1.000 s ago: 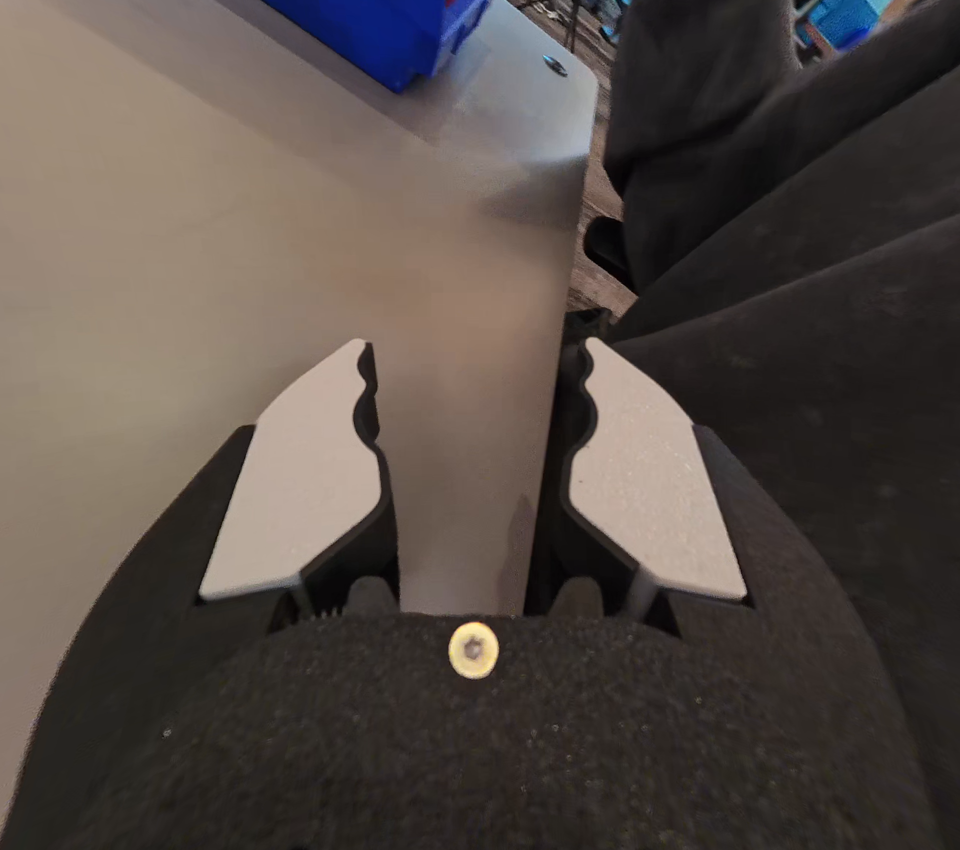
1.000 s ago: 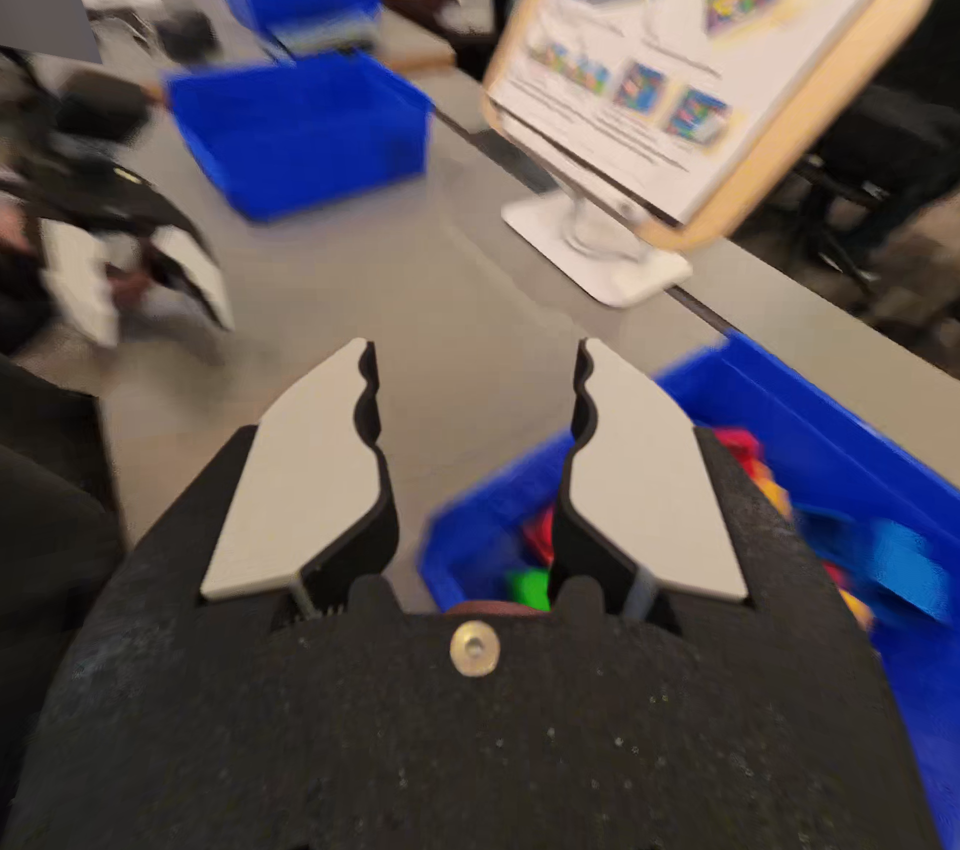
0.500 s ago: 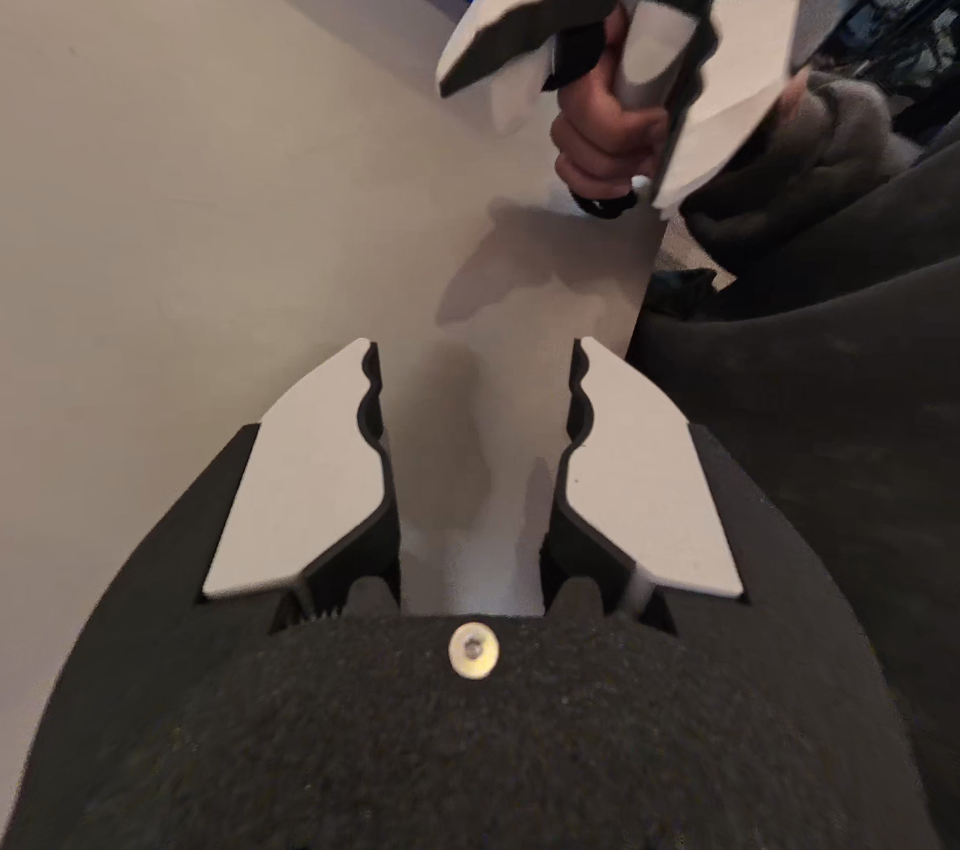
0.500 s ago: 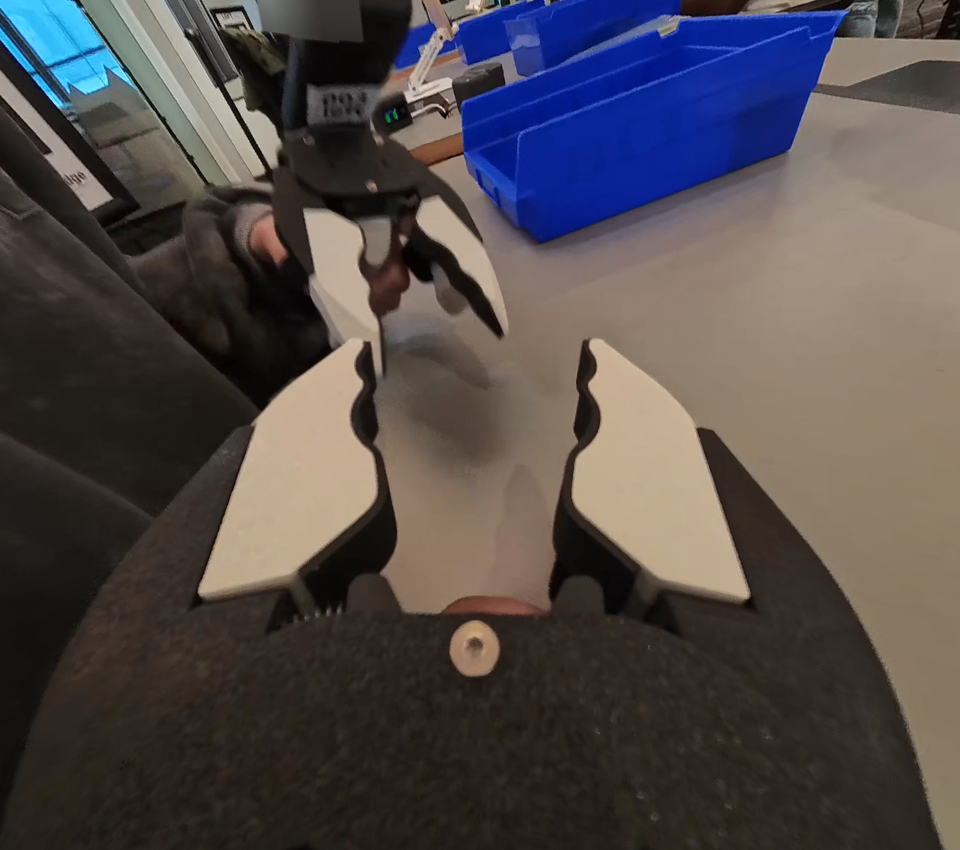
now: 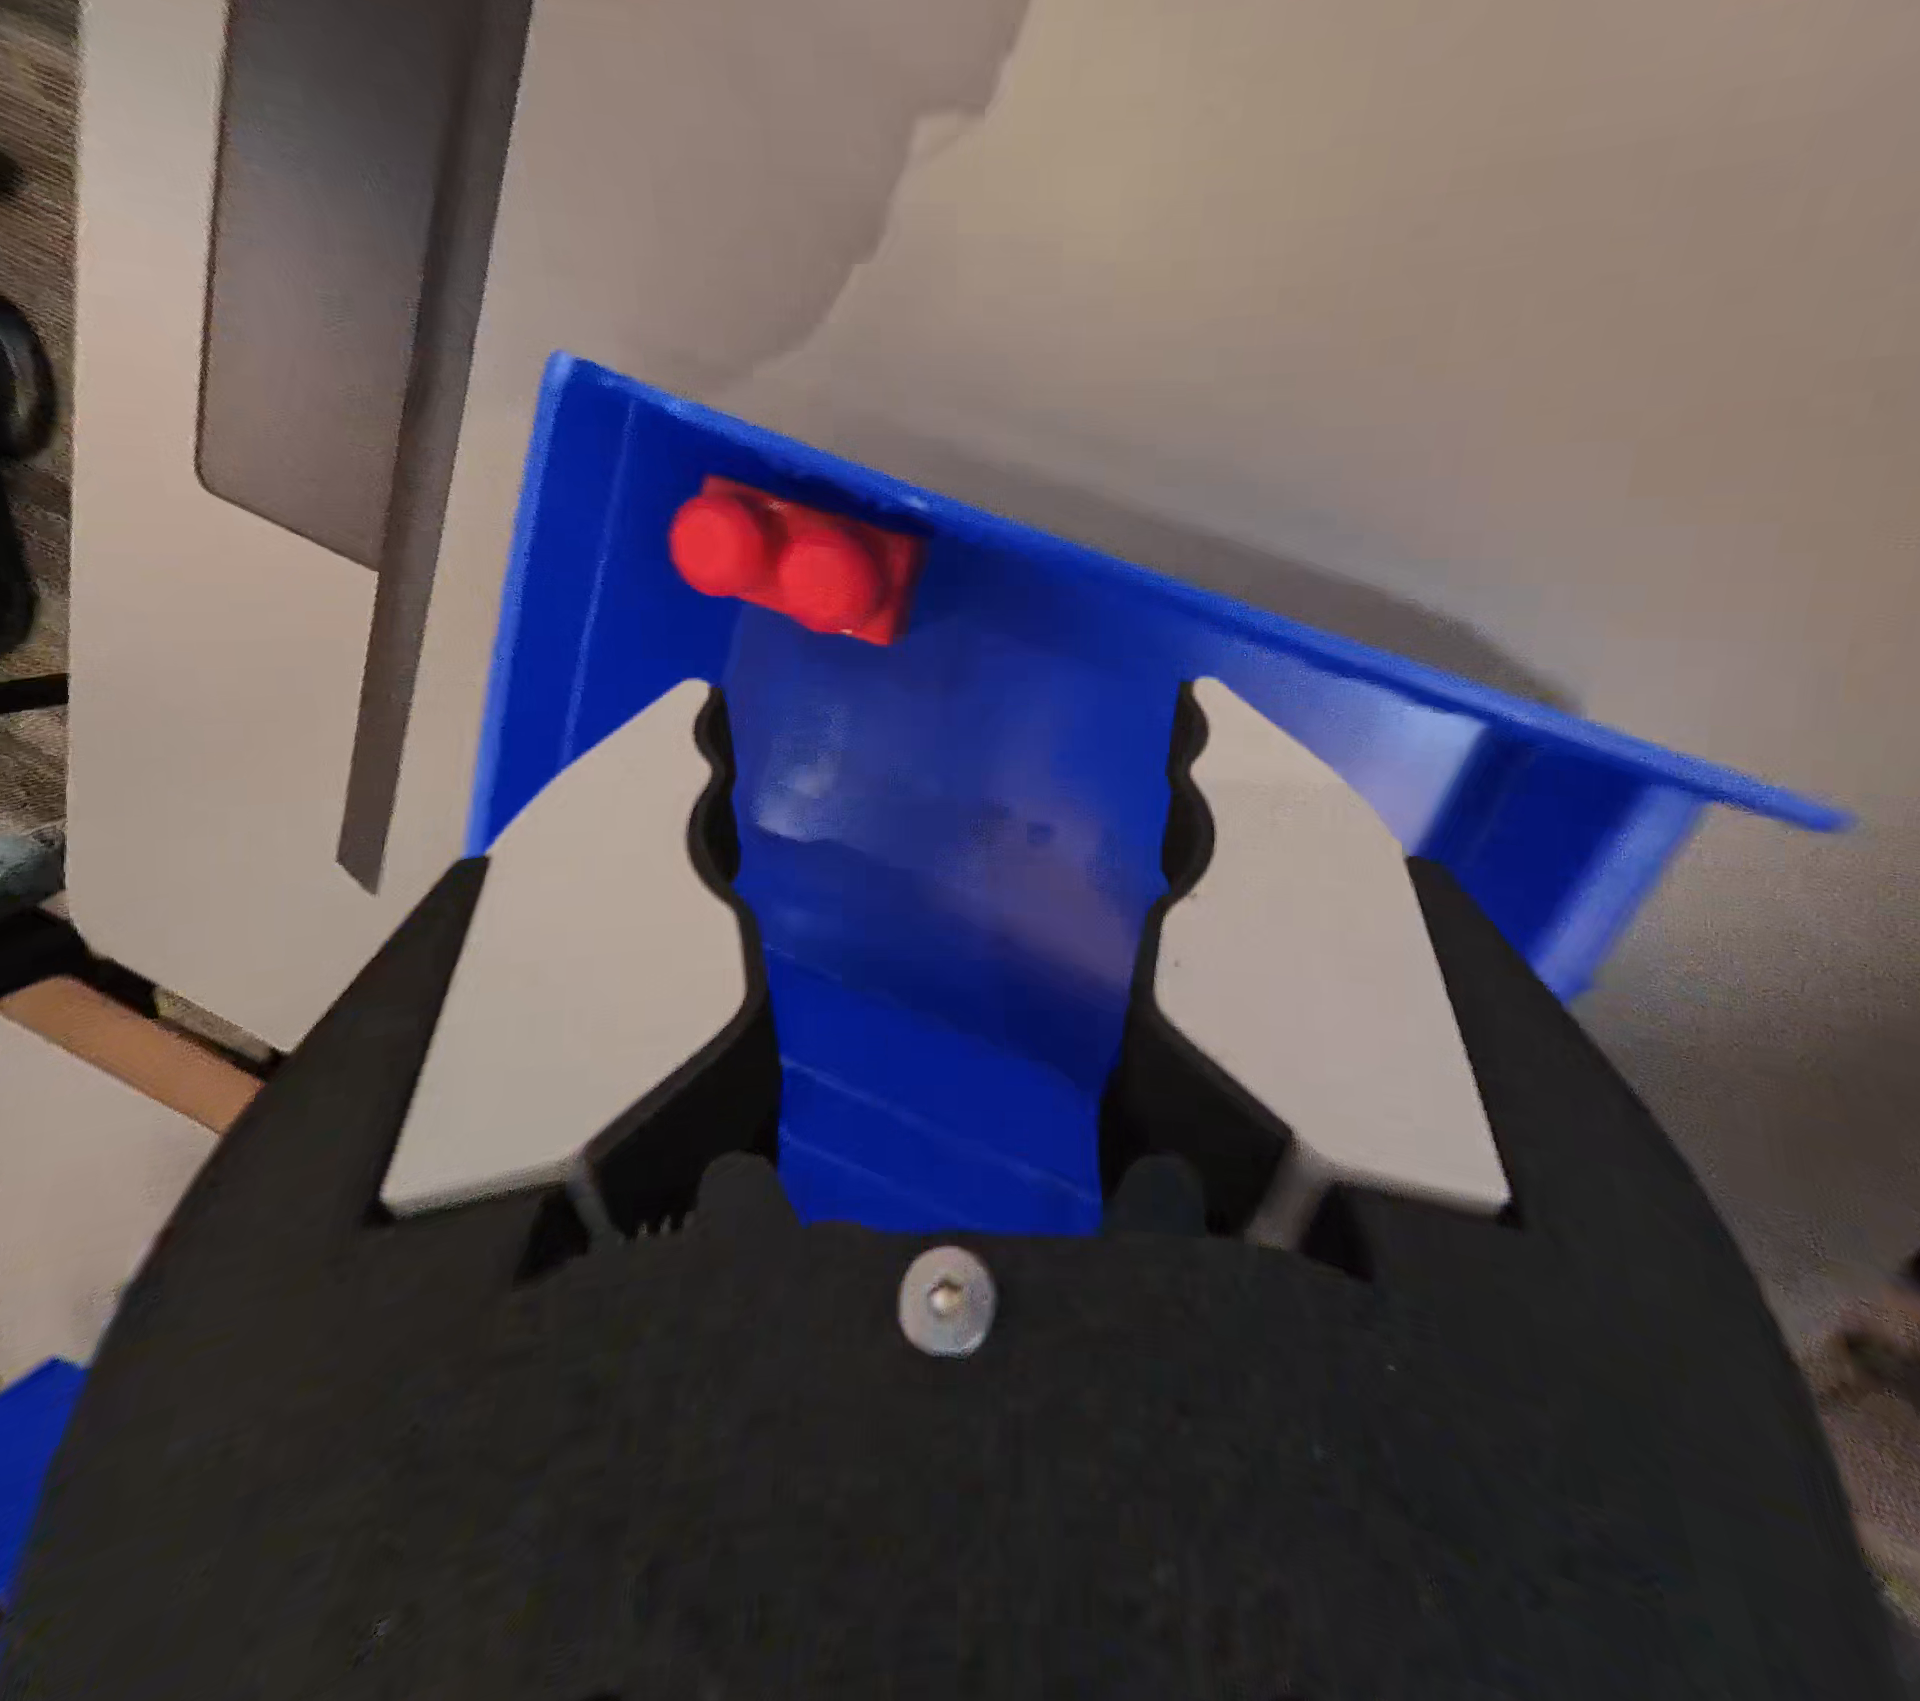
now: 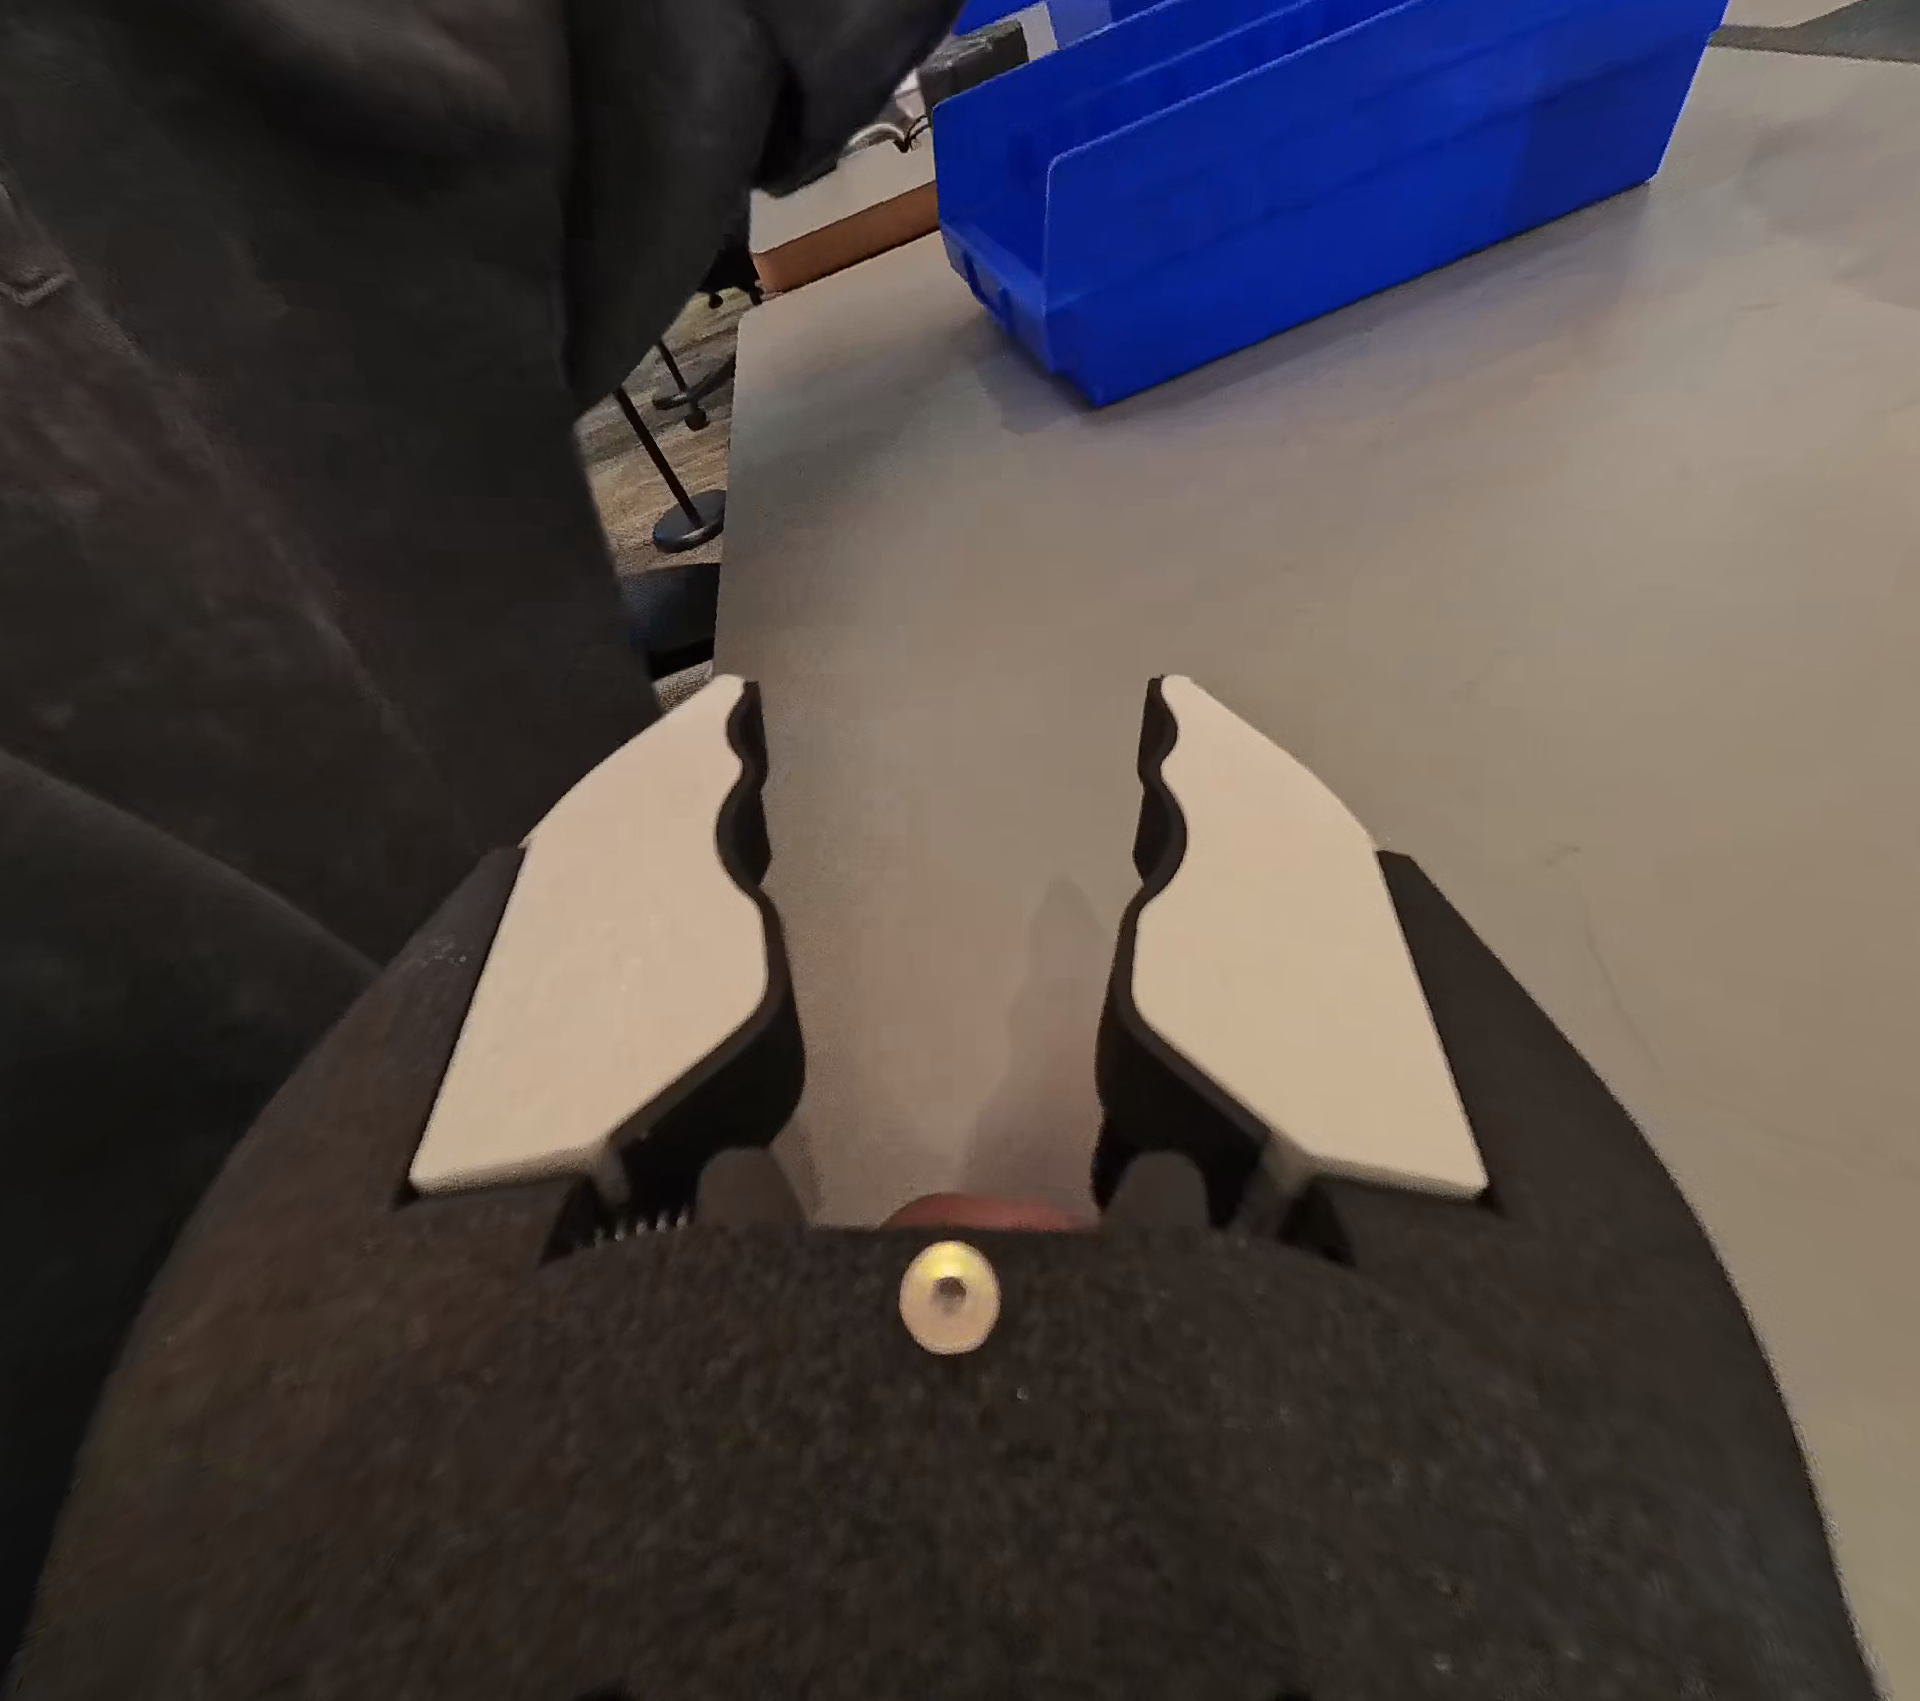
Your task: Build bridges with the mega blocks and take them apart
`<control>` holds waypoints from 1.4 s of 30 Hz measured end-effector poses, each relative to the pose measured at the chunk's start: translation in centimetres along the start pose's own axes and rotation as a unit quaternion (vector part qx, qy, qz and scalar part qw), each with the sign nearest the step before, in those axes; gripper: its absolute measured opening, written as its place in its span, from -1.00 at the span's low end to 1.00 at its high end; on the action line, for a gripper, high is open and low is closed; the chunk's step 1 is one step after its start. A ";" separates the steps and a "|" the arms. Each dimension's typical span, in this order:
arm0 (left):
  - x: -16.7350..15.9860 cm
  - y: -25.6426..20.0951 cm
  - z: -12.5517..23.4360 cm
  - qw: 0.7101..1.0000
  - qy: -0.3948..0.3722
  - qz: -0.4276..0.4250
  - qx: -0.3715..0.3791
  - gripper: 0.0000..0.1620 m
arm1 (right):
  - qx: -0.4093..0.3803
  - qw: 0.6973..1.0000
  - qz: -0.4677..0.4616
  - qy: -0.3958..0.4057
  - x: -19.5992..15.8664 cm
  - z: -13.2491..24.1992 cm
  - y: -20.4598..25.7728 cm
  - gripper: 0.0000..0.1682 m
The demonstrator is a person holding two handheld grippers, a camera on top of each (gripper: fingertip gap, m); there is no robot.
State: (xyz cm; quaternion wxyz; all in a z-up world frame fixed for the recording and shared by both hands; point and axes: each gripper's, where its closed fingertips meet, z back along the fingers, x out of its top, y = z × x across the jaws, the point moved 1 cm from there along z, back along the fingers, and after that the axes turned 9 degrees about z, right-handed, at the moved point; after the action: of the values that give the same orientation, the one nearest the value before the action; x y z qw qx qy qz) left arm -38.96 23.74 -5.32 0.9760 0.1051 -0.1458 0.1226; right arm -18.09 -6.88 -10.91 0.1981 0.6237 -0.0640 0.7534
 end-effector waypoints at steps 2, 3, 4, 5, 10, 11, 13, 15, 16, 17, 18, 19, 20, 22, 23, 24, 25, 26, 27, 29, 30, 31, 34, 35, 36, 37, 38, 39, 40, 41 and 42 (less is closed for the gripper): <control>-0.3 2.0 -2.3 0.998 0.057 -0.029 -0.012 0.06 | -0.006 1.000 -0.002 0.008 -0.1 0.0 -0.2 -0.19; -0.4 2.8 -3.3 0.996 0.077 -0.042 -0.015 0.08 | -0.011 1.000 -0.002 0.014 -0.2 0.1 -0.2 -0.20; -0.4 3.2 -4.3 0.994 0.091 -0.055 -0.023 0.09 | -0.015 1.000 -0.002 0.018 -0.3 0.2 -0.3 -0.20; -0.2 3.4 -5.1 0.993 0.097 -0.063 -0.029 0.08 | -0.020 1.000 -0.003 0.021 -0.3 0.3 -0.5 -0.21; -0.7 4.2 -8.4 0.986 0.137 -0.086 -0.036 0.08 | -0.041 0.999 -0.018 0.020 -0.5 0.6 -1.2 -0.22; -0.9 4.1 -8.9 0.985 0.140 -0.088 -0.039 0.03 | -0.039 0.999 -0.022 0.017 -0.5 0.6 -1.2 -0.22; -0.9 4.1 -9.7 0.985 0.142 -0.092 -0.042 -0.08 | -0.031 0.999 -0.028 0.019 -0.7 0.4 -1.1 -0.24; -0.6 3.9 -10.0 0.985 0.135 -0.088 -0.053 -0.10 | -0.025 0.999 -0.030 0.024 -0.9 0.2 -1.2 -0.24; -0.6 3.8 -9.9 0.985 0.138 -0.087 -0.055 -0.11 | -0.019 0.999 -0.032 0.026 -1.0 0.0 -1.1 -0.24; -0.8 3.8 -9.9 0.984 0.141 -0.088 -0.056 -0.11 | -0.013 0.999 -0.032 0.029 -1.0 -0.1 -1.0 -0.24; -0.8 3.9 -10.0 0.985 0.140 -0.088 -0.057 -0.11 | -0.007 0.999 -0.030 0.030 -0.9 -0.2 -0.9 -0.24; -0.9 3.9 -10.0 0.985 0.137 -0.085 -0.058 -0.11 | -0.004 0.999 -0.028 0.030 -0.8 -0.3 -0.8 -0.25; -1.0 3.8 -9.9 0.986 0.133 -0.082 -0.060 -0.11 | -0.002 0.999 -0.025 0.029 -0.7 -0.4 -0.7 -0.25; -1.6 3.8 -9.7 0.985 0.143 -0.081 -0.062 -0.11 | 0.002 0.999 -0.021 0.028 -0.5 -0.3 -0.6 -0.26; -2.0 3.8 -9.3 0.983 0.155 -0.077 -0.061 -0.11 | 0.000 0.999 -0.018 0.028 -0.4 -0.2 -0.7 -0.26; -2.2 3.8 -8.6 0.982 0.165 -0.074 -0.058 -0.11 | -0.004 1.000 -0.016 0.027 -0.1 0.0 -0.9 -0.26; -2.2 3.7 -7.4 0.982 0.167 -0.071 -0.057 -0.11 | -0.004 1.000 -0.014 0.024 0.2 0.2 -1.1 -0.26; -1.8 3.5 -5.9 0.983 0.162 -0.065 -0.059 -0.11 | -0.006 1.000 -0.009 0.022 0.7 0.5 -1.4 -0.26; -1.2 3.3 -4.1 0.985 0.153 -0.063 -0.056 -0.11 | -0.013 1.000 0.000 0.022 1.2 0.7 -1.8 -0.25; 0.8 2.1 0.1 0.988 0.129 -0.071 -0.046 -0.11 | -0.033 0.999 0.030 0.023 2.3 1.2 -3.0 -0.22; 2.2 1.1 2.2 0.990 0.112 -0.079 -0.041 -0.11 | -0.046 0.998 0.049 0.019 3.0 1.4 -3.7 -0.18; 3.8 -0.2 4.0 0.991 0.096 -0.087 -0.036 -0.11 | -0.065 0.995 0.068 0.010 3.9 1.5 -4.7 -0.12; 8.5 -4.7 7.5 0.993 0.081 -0.088 0.004 -0.11 | -0.099 0.988 0.119 -0.008 6.4 1.2 -6.9 -0.03; 9.9 -6.4 8.0 0.992 0.088 -0.087 0.016 -0.11 | -0.106 0.986 0.130 -0.012 7.1 0.9 -7.6 0.02; 11.3 -8.5 8.3 0.992 0.087 -0.093 0.016 -0.11 | -0.110 0.984 0.139 -0.014 7.8 0.6 -8.1 0.05; 12.7 -10.8 8.3 0.991 0.083 -0.100 0.008 -0.11 | -0.109 0.983 0.147 -0.020 8.4 0.3 -8.4 0.07; 14.0 -13.0 8.2 0.991 0.084 -0.107 -0.005 -0.11 | -0.109 0.982 0.152 -0.027 9.1 0.1 -8.7 0.09; 15.0 -15.2 8.0 0.989 0.087 -0.120 -0.018 -0.11 | -0.109 0.981 0.157 -0.032 9.5 -0.1 -8.9 0.12; 16.0 -17.1 7.6 0.987 0.089 -0.135 -0.027 -0.11 | -0.110 0.981 0.159 -0.035 9.8 -0.3 -9.3 0.14; 16.8 -18.6 7.2 0.984 0.093 -0.146 -0.033 -0.11 | -0.111 0.981 0.158 -0.036 9.8 -0.3 -9.6 0.16; 17.5 -19.9 6.7 0.982 0.098 -0.156 -0.036 -0.11 | -0.114 0.980 0.156 -0.040 9.9 -0.3 -9.8 0.17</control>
State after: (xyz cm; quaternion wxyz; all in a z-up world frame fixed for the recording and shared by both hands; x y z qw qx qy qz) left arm -19.06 6.94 3.06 0.9959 0.0786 -0.0353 -0.0263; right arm -16.03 4.34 -2.92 0.1457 0.6088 -0.2540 0.7373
